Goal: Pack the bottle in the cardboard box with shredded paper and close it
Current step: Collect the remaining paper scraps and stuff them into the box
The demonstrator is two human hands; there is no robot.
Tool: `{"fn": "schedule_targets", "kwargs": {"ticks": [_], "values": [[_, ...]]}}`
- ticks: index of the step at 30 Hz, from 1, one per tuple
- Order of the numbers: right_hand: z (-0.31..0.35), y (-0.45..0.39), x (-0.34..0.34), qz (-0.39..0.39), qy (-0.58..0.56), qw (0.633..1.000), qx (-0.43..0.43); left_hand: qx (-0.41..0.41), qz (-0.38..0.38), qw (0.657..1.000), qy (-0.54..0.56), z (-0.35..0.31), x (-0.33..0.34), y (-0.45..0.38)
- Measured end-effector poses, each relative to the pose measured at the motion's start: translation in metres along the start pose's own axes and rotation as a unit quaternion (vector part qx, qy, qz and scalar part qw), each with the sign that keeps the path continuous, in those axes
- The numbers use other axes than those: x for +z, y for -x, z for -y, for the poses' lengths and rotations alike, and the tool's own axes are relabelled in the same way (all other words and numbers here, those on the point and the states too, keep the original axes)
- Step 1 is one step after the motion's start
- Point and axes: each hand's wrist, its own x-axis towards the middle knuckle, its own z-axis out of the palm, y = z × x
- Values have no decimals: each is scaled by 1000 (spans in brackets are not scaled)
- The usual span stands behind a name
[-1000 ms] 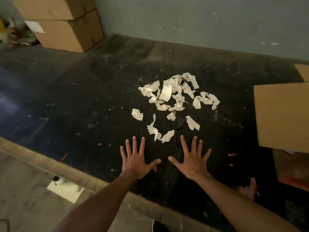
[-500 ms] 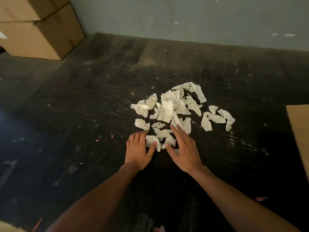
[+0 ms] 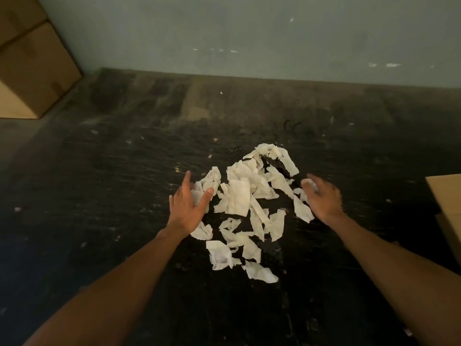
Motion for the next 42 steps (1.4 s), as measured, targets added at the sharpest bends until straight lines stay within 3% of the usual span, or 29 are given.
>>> {"fn": "schedule_targets", "kwargs": {"ticks": [6,11,13,15,18,22,25,27,30,33,37,42], "values": [[39,78,33,21,-206,971,-119,35,106,994,-8,-6,2,18],[62,48,22,-120,-269,941,-166,44,89,995,-25,-2,-8,0],[77,12,10,-133,-216,959,-124,28,80,995,-49,-3,-8,-15],[96,-24,-2,-60,-99,991,-67,19,77,992,-97,-4,-6,-27],[123,-71,-3,54,21,998,-32,28,60,982,-179,-1,2,-33],[148,-110,23,144,100,984,-41,55,25,967,-248,5,15,-30],[163,-109,45,240,179,951,-76,59,9,960,-273,7,19,-29],[167,-99,55,254,229,932,-118,64,6,957,-282,6,20,-29],[165,-76,61,187,213,943,-175,66,6,955,-289,7,19,-28],[156,-44,59,172,131,951,-222,80,6,964,-254,8,16,-27],[153,2,31,238,51,946,-213,77,19,983,-164,8,7,-27],[145,67,-9,354,51,905,-231,34,90,994,-49,0,-12,-15]]}}
